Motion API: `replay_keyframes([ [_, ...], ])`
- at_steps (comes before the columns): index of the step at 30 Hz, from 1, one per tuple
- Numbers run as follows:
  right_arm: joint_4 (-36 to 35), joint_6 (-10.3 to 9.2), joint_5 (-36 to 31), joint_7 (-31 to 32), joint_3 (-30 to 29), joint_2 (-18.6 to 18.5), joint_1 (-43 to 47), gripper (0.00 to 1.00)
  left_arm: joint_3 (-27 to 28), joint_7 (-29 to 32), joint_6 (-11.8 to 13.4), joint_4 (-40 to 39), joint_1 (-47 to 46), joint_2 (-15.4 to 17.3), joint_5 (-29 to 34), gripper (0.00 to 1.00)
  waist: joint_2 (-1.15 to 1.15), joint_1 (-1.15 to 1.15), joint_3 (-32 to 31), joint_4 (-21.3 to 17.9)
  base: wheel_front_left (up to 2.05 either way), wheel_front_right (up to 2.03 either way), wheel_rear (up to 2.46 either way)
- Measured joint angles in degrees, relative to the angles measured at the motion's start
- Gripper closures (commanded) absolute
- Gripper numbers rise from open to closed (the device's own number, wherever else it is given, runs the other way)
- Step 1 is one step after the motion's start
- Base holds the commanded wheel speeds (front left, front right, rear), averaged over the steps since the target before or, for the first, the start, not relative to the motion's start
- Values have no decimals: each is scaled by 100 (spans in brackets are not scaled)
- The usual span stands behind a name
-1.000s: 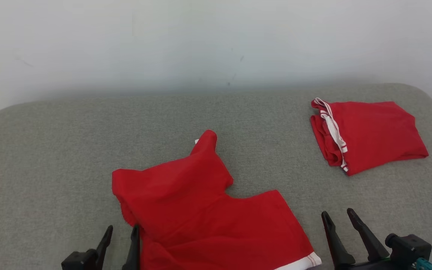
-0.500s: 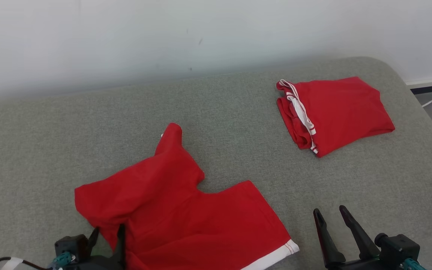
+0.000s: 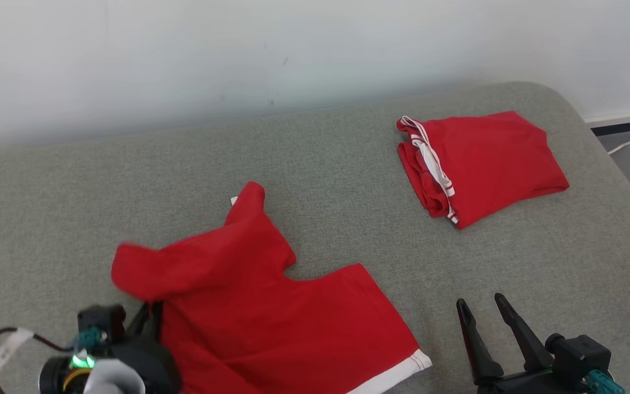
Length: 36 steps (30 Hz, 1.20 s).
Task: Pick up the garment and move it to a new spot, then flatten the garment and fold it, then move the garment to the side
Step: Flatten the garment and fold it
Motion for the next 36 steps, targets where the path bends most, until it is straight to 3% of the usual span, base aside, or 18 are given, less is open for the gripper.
replay_keyframes([
  [15,127,0,-7,-51,124,-22,-135,0,-81,-253,-148,490,-860,160,30,100,0,0,-77,-121,0,0,0],
  [16,136,0,-1,-54,121,-19,-133,0,-81,-292,-149,530,-847,162,23,5,0,0,-86,-121,0,0,0],
  [17,143,0,0,-66,113,-13,-129,0,-88,-344,-152,548,-821,160,22,0,0,0,-96,-118,0,0,0],
  [24,114,0,-12,-109,-87,44,-79,0,125,-677,-129,85,-314,107,-77,0,0,0,-171,15,0,0,0],
  [32,-3,0,-146,-110,-420,119,65,0,668,-705,110,-1740,775,-77,33,0,0,-1,-325,312,0,0,0],
  [36,-69,0,-242,-119,-645,220,170,0,770,-705,113,-2418,1235,-183,196,0,0,-1,-391,487,0,0,0],
])
